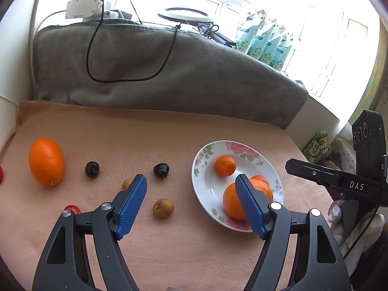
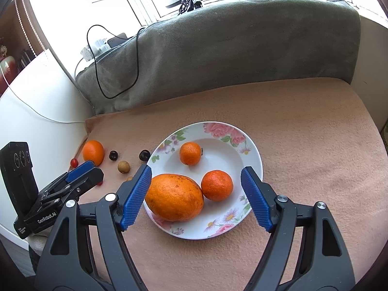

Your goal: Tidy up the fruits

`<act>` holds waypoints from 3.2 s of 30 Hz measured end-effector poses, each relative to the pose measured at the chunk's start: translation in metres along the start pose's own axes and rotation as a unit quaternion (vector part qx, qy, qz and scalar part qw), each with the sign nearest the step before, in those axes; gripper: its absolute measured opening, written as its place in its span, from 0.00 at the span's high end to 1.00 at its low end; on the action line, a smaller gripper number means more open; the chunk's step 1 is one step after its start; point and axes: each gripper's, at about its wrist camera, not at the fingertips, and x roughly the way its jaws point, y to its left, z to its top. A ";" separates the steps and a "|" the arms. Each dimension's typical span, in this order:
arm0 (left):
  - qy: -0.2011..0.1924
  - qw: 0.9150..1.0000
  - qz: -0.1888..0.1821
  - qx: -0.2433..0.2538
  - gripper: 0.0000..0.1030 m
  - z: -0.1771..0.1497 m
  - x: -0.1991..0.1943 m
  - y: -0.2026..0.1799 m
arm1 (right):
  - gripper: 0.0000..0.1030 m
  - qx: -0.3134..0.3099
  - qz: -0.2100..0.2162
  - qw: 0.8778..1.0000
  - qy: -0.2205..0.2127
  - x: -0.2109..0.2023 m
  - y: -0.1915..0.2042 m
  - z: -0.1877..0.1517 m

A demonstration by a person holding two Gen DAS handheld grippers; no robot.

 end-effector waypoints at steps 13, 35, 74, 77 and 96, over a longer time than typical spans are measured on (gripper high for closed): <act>-0.022 0.999 0.039 -0.022 0.27 -0.006 -0.029 0.044 | 0.23 -0.040 0.015 0.999 -0.008 0.008 0.043 0.010; -0.041 0.989 0.102 -0.096 0.27 -0.022 -0.058 0.144 | 0.23 -0.105 0.076 0.990 0.055 0.081 0.139 0.031; 0.002 0.985 0.049 -0.167 0.28 -0.014 -0.001 0.201 | 0.24 -0.087 0.183 0.958 0.204 0.245 0.229 0.040; 0.004 0.985 0.046 -0.165 0.29 -0.013 0.001 0.200 | 0.24 -0.085 0.184 0.957 0.207 0.250 0.234 0.039; 0.009 0.986 0.048 -0.161 0.41 -0.012 0.008 0.200 | 0.39 -0.074 0.196 0.952 0.223 0.258 0.240 0.036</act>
